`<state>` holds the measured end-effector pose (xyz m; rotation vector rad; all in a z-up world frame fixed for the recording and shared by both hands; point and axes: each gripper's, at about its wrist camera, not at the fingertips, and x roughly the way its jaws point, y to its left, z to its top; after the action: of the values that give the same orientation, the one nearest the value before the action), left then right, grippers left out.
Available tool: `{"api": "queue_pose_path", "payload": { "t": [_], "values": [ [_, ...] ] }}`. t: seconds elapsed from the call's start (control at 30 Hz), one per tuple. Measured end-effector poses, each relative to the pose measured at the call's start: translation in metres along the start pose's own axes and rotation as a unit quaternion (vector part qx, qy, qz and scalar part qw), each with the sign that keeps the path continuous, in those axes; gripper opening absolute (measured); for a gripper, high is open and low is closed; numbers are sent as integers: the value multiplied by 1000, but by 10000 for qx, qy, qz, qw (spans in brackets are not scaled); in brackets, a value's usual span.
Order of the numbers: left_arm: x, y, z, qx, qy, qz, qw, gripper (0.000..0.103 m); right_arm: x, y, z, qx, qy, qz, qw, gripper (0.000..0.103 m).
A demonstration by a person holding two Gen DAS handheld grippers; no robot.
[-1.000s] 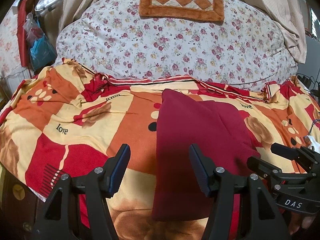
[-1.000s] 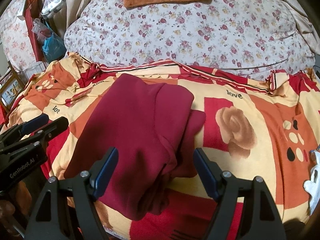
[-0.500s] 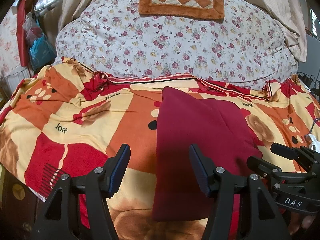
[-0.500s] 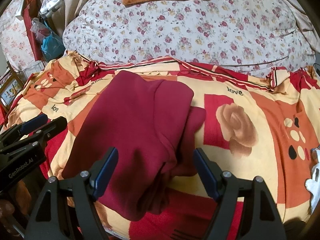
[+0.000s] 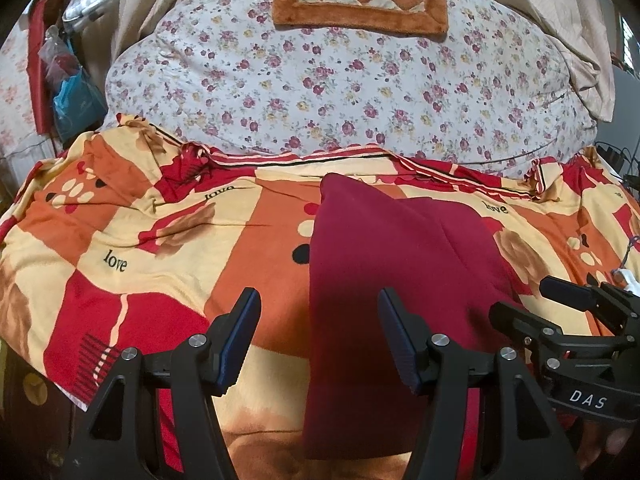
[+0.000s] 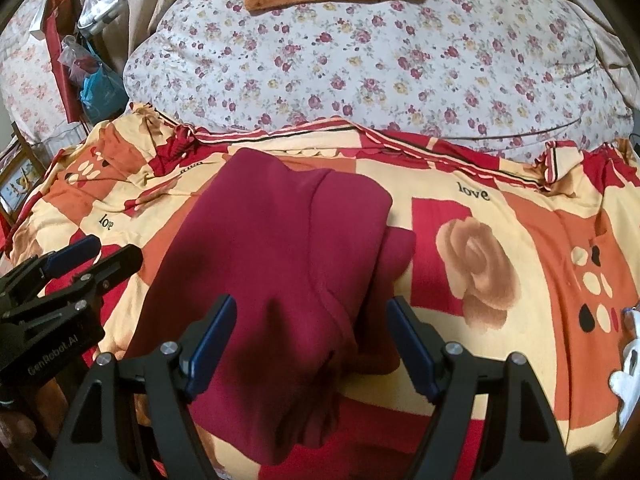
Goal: Fold small clothes
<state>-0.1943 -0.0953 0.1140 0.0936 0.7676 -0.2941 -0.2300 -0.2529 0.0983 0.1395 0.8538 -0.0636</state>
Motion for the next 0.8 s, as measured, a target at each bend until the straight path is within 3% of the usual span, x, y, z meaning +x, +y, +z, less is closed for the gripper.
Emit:
{"api": "queue_pose_path", "payload": {
  "t": [0.8],
  "values": [
    [26,2,5,88,217,-48,9997,41,22,-4,5,30,206,-13,9998,80]
  ]
}}
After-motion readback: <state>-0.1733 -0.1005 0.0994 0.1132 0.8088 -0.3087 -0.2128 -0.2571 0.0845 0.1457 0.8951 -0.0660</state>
